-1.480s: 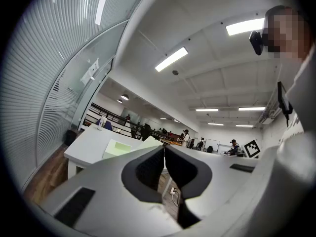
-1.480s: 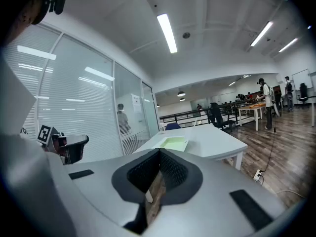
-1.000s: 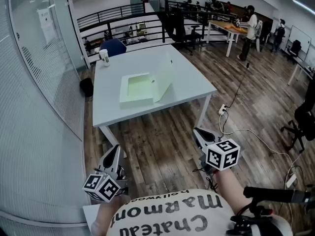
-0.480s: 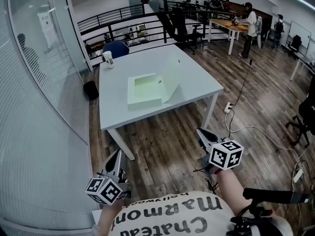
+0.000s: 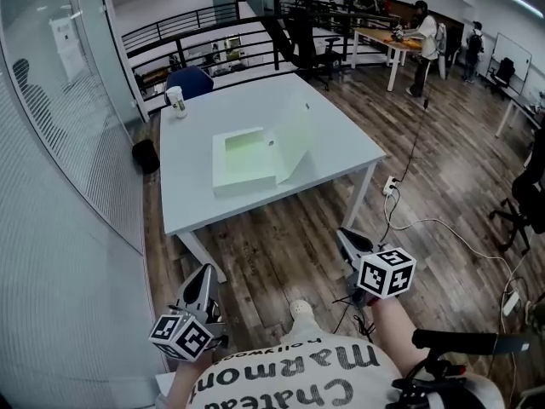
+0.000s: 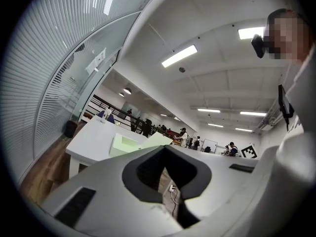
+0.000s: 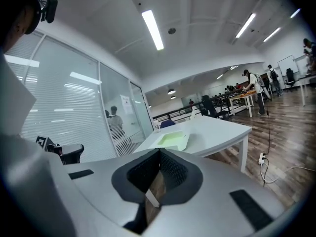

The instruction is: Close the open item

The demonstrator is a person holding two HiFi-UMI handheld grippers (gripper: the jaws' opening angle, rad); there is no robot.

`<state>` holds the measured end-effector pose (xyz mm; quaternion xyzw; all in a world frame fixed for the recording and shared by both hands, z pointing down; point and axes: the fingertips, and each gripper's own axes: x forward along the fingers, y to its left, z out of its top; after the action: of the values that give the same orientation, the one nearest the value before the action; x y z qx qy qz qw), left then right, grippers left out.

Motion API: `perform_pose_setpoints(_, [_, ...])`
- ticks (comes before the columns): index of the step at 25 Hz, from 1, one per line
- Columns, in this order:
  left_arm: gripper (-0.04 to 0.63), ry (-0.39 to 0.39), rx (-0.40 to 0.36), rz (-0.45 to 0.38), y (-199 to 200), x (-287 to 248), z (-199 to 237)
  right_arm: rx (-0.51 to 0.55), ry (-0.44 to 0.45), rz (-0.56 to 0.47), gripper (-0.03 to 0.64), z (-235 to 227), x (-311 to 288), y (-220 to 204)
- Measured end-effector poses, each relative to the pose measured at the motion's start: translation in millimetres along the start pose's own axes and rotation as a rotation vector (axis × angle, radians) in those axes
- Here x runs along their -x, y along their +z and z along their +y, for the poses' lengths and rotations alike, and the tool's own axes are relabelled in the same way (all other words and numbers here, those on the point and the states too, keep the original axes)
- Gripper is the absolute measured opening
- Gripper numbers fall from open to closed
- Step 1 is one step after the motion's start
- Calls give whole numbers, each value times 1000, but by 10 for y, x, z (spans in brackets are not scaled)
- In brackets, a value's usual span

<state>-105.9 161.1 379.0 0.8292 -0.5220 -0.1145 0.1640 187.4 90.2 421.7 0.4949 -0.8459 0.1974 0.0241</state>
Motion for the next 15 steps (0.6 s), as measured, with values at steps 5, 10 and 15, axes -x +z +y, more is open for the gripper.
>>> perform_pose_setpoints(5, [-8, 24, -4, -13, 106, -405, 231, -17, 14, -19, 2, -322, -451, 268])
perform_pose_setpoints(10, [-8, 52, -29, -34, 271, -938, 420, 5, 51, -32, 2, -600, -951, 629])
perform_pose_setpoints(15, [-8, 52, -24, -24, 328, -1407, 464, 6, 73, -40, 2, -849, -1318, 974])
